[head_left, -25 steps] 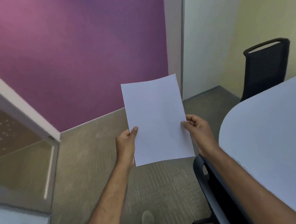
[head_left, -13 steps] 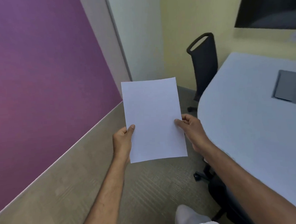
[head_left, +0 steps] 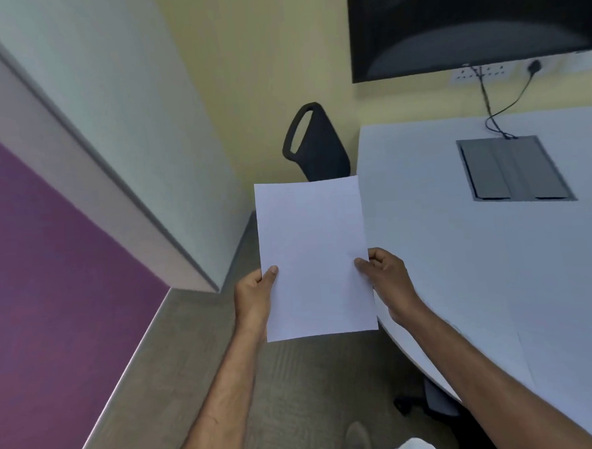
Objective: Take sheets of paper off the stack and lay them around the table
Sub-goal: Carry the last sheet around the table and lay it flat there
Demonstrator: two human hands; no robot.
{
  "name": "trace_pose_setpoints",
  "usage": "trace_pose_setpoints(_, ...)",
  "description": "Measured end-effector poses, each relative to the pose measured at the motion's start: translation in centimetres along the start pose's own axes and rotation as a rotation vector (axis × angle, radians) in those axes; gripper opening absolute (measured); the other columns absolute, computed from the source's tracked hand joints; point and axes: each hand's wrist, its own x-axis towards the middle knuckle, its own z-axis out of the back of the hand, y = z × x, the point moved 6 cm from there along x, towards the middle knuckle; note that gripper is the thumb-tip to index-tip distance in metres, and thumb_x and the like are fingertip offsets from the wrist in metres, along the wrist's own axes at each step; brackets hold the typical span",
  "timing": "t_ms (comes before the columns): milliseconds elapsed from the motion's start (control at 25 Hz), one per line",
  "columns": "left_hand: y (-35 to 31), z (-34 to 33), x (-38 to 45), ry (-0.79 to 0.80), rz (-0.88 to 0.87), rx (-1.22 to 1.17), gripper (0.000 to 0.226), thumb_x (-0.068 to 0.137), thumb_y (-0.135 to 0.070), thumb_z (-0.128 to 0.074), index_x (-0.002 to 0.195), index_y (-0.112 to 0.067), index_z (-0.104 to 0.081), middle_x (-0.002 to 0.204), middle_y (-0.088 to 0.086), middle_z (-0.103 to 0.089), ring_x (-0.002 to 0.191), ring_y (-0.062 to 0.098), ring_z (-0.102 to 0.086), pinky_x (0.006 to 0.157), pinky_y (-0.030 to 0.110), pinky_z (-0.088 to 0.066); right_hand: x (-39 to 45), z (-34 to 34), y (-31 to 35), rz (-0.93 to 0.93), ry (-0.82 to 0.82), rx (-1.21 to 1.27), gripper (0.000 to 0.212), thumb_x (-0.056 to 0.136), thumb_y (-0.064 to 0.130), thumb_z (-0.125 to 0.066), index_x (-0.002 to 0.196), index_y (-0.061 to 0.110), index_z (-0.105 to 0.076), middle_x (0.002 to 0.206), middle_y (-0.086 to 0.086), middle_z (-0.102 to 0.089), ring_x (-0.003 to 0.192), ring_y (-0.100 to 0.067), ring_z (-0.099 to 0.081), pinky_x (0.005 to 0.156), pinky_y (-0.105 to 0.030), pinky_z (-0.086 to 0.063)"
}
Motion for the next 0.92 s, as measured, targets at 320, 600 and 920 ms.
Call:
trace_pose_setpoints(320, -5.3, -12.3, 17.6, 0.202, -0.049, 0.151, 0.033, 0.098, -0.025, -0.069, 0.090, 0.007, -0.071, 0.084, 0.018, -0.073, 0.077, 0.023, -0.058, 0.071, 0.036, -0.044, 12.6, 3.8, 2.9, 0.046, -0.312, -0.047, 0.028, 0.098, 0.022, -0.066, 0.122, 0.030, -0.052, 0.112, 0.015, -0.064, 0.093, -0.005, -0.066, 0.065, -0.015, -0.050)
trace_pose_setpoints(600, -7.5, -27.3, 33.0, 0.458, -0.118, 0.330, 0.037, 0.098, -0.032, -0.066, 0.070, -0.015, -0.049, 0.070, 0.006, -0.050, 0.067, 0.020, -0.043, 0.063, 0.032, -0.035, 25.8, 9.0, 2.0, 0.006, -0.580, -0.048, 0.038, 0.097, 0.013, -0.066, 0.125, 0.025, -0.044, 0.112, 0.005, -0.060, 0.084, -0.007, -0.063, 0.052, -0.007, -0.047)
trace_pose_setpoints(920, -8.0, -46.1, 51.0, 0.746, -0.146, 0.565, 0.054, 0.095, -0.025, -0.070, 0.059, -0.022, -0.030, 0.051, -0.016, -0.031, 0.043, 0.001, -0.026, 0.041, 0.013, -0.023, 42.1, 12.6, -0.9, -0.167, -0.861, -0.038, 0.037, 0.097, 0.010, -0.062, 0.120, 0.031, -0.042, 0.119, -0.005, -0.062, 0.084, -0.020, -0.067, 0.059, -0.022, -0.049)
